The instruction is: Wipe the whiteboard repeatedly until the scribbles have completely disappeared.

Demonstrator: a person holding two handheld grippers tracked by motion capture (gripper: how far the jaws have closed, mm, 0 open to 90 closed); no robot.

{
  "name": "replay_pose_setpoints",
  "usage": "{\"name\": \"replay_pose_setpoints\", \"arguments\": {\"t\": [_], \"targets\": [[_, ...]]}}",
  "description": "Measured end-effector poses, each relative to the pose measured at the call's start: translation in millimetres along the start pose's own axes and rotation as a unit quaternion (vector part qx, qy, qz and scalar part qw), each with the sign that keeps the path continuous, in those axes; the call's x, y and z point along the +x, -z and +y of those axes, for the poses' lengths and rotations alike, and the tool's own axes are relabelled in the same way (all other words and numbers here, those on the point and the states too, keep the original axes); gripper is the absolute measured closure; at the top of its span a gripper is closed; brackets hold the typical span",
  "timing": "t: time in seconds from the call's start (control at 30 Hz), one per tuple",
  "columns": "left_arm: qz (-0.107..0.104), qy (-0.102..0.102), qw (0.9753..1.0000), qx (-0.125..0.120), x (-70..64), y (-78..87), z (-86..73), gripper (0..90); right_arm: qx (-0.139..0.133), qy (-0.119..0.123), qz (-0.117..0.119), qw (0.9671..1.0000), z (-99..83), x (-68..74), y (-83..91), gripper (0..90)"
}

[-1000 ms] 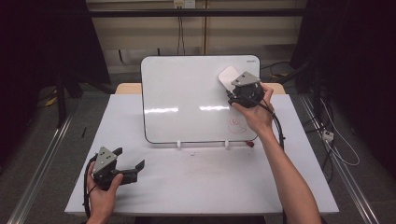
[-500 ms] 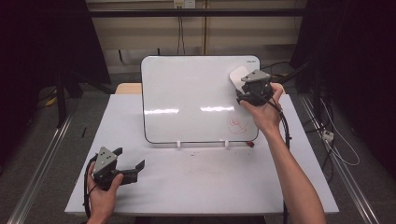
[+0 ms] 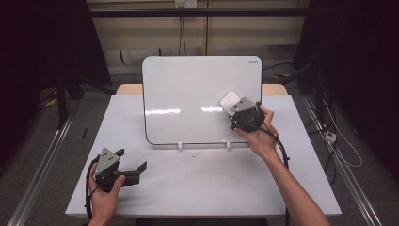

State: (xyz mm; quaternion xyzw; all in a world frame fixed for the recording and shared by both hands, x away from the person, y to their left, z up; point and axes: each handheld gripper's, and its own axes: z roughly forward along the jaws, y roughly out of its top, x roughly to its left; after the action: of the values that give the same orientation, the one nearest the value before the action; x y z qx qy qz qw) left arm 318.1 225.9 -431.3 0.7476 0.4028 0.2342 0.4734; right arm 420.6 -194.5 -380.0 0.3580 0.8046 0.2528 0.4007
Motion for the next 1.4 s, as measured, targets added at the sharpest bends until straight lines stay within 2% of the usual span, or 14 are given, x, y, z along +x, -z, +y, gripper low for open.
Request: {"name": "replay_pose_setpoints", "arguments": {"t": [0.13,0.2,0.3,0.57,0.7,0.83,1.27,1.4], "targets": [[0.000,0.004,1.0000,-0.004,0.3,0.1,-0.1,5.3,-0.009,-0.007,0.004,0.9999,-0.5,-3.6,-1.6,31.7],[0.001,0.006,1.0000,-0.004,1.0,0.3,-0.3,5.3,-0.015,-0.019,0.002,0.9997,1.3,-7.7,-2.0,31.7],[0.000,0.004,1.0000,-0.002,1.7,0.6,-0.7,5.3,-0.021,-0.037,-0.005,0.9991,6.4,-17.8,-3.3,31.7],[0.000,0.002,1.0000,-0.003,2.6,1.6,-0.4,5.3,-0.031,-0.061,-0.026,0.9973,22.1,-47.0,-5.8,31.6],[-0.001,0.002,1.0000,-0.002,3.0,1.5,-0.7,5.3,-0.038,-0.072,-0.032,0.9961,24.3,-55.8,-5.9,31.7],[0.000,0.004,1.0000,-0.004,2.5,1.6,-0.5,5.3,-0.043,-0.066,-0.046,0.9958,21.7,-49.8,-5.4,31.7],[0.001,0.005,1.0000,-0.004,1.0,0.7,-0.3,5.3,-0.036,-0.019,-0.029,0.9988,-0.7,-15.0,-2.5,31.7],[0.000,0.002,1.0000,-0.003,0.6,0.8,0.1,5.3,-0.035,-0.015,-0.028,0.9989,-5.1,-7.3,-1.7,31.7]]}}
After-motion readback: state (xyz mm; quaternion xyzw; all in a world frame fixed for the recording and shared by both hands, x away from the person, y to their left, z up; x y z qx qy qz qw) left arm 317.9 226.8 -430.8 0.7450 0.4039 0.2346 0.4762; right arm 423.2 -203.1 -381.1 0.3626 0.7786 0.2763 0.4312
